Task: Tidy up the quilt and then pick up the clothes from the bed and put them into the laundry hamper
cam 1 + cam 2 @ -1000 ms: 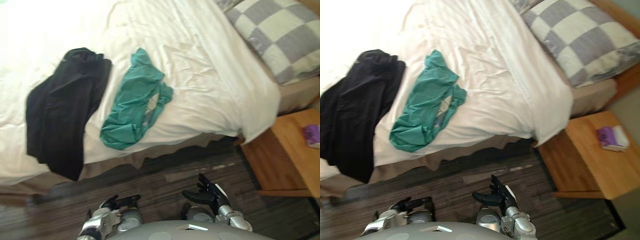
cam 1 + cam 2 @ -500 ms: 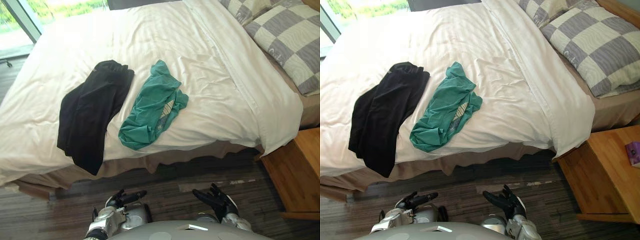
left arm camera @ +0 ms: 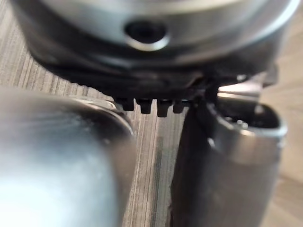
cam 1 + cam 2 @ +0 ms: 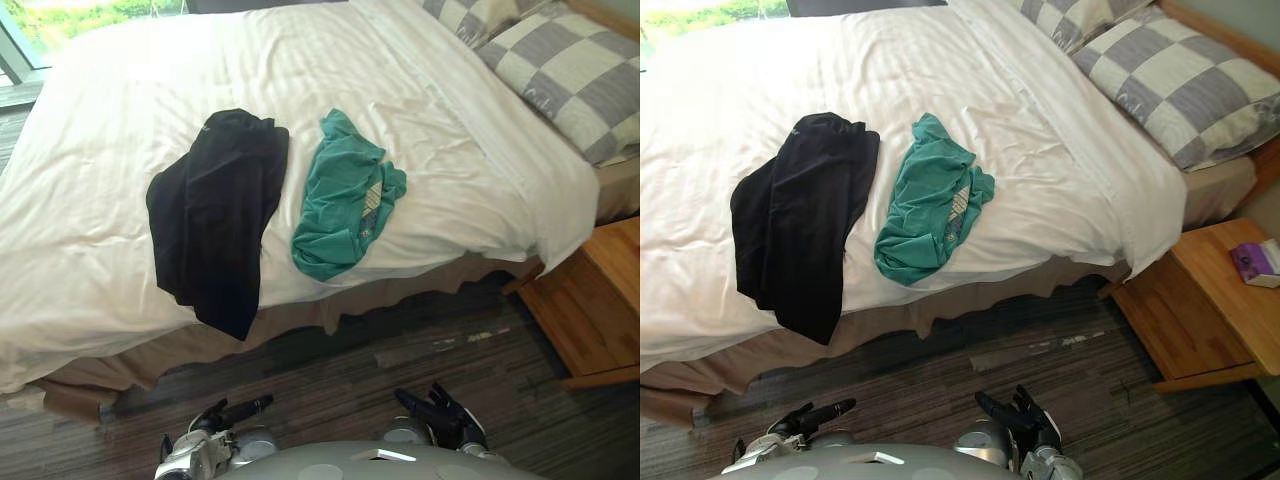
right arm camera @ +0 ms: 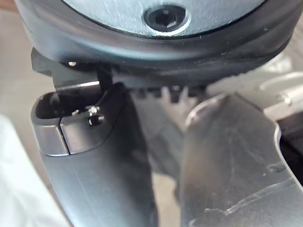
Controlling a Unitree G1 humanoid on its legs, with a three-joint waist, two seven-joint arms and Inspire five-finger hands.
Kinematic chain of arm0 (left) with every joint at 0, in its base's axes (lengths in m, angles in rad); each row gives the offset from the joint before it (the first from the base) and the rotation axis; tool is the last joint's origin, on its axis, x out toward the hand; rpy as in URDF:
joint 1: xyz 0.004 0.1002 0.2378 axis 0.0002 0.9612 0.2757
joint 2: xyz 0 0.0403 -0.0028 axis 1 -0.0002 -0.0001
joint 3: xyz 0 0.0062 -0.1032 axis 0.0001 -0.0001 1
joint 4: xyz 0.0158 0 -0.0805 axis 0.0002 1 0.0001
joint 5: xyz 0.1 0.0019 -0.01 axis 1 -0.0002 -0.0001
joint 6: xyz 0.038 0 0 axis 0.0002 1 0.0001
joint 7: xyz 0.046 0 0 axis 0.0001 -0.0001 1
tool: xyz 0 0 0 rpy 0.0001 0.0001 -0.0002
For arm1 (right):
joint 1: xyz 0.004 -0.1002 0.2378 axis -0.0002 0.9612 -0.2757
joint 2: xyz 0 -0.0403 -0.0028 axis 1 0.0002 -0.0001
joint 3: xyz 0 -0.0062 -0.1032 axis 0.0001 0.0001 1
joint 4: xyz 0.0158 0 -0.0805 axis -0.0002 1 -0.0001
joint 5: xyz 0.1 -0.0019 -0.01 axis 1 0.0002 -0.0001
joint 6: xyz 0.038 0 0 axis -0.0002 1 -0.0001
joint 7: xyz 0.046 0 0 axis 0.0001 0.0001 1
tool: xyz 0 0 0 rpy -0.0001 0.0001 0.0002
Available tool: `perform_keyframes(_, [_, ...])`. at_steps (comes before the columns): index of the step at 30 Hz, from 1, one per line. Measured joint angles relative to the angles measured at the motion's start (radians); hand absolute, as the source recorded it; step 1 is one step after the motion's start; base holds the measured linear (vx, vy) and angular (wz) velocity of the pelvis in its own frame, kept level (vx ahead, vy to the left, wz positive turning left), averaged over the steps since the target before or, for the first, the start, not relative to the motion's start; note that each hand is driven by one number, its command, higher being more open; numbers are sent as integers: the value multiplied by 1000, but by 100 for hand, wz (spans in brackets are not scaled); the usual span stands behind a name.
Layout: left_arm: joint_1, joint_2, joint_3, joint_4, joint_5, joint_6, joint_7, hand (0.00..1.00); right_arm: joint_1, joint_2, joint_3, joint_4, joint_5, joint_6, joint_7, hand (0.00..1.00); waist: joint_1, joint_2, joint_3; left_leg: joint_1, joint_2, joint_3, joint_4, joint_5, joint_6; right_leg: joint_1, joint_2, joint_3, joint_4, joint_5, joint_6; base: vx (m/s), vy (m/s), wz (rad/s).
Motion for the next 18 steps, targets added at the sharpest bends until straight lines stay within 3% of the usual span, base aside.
perform_keyframes(1, [4, -1, -2, -1, -1, 3, 7, 100, -1, -23, 50, -17, -39, -11, 1, 100, 1, 9, -2, 13, 13, 25, -47, 31, 3, -31, 34, -80, 71, -70, -28, -41, 52, -50])
perform_keyframes(2, [3, 2, -11, 0, 0, 10, 12, 100, 2, -24, 73, -32, -57, -12, 6, 100, -10, 11, -2, 16, 18, 25, -74, 50, 2, -40, 59, -76, 94, -121, -15, -49, 25, -18])
perform_keyframes(3, [-8, 5, -41, 3, 0, 34, 17, 100, 5, -25, 98, -69, -64, -14, 9, 100, -29, 25, 4, 21, 29, 12, -129, 89, 7, -64, 103, -8, 106, -179, -6, -65, -13, 33])
perform_keyframes(4, [-20, 5, -66, 4, 2, 54, 22, 100, 6, -16, 109, -98, -61, -9, 9, 100, -46, 27, 1, 28, 30, -13, -182, 115, 19, -86, 142, 73, 127, -198, 3, -66, -51, 54])
perform_keyframes(5, [-34, 3, -80, 5, 2, 70, 31, 100, 7, -14, 115, -113, -56, -3, 3, 100, -45, 23, -5, 32, 28, -33, -210, 118, 22, -96, 156, 102, 142, -217, 29, -56, -95, 46])
perform_keyframes(6, [-42, -2, -87, 5, 2, 75, 38, 100, 11, -13, 117, -119, -41, 6, 1, 100, -37, 31, -12, 32, 27, -41, -232, 130, 45, -110, 161, 104, 152, -229, 31, -8, -101, 25])
perform_keyframes(7, [-51, -12, -96, 2, 0, 80, 39, 100, 8, -18, 119, -126, -16, 18, 0, 100, -26, 36, -11, 18, 13, -41, -229, 154, 78, -117, 165, 114, 143, -232, 33, 12, -88, 16])
perform_keyframes(10, [-58, -25, -122, 0, -2, 92, 53, 100, 18, -14, 125, -129, -5, 28, -25, 100, -39, 38, -17, 3, -27, -24, -221, 185, 122, -65, 150, 86, 94, -223, 40, 72, -37, 50])
perform_keyframes(12, [-42, -30, -114, -14, -7, 89, 52, 100, 12, -12, 125, -115, -5, 44, -34, 100, -31, 36, -24, 18, -35, -29, -238, 188, 120, -47, 148, 89, 85, -211, 41, 153, 4, 20])
perform_keyframes(15, [-33, -10, -102, -17, -8, 85, 51, 100, 8, 18, 112, -61, 26, 57, -61, 100, -13, -7, -41, 38, -43, -30, -237, 188, 120, 3, 148, 95, 34, -202, 28, 131, 8, 8])
perform_keyframes(16, [-43, -17, -97, 23, -5, 65, 42, 100, 27, 43, 100, -40, 68, 24, -68, 100, -11, -18, -35, 114, -83, -22, -307, 183, 64, 100, 151, 197, -108, -169, 38, 42, -2, 4])
perform_keyframes(18, [-44, -17, -97, 23, -5, 65, 42, 100, 27, 43, 100, -40, 68, 24, -68, 100, -11, -18, -34, 114, -83, -22, -307, 182, 65, 100, 151, 197, -108, -169, 38, 0, 0, 0])
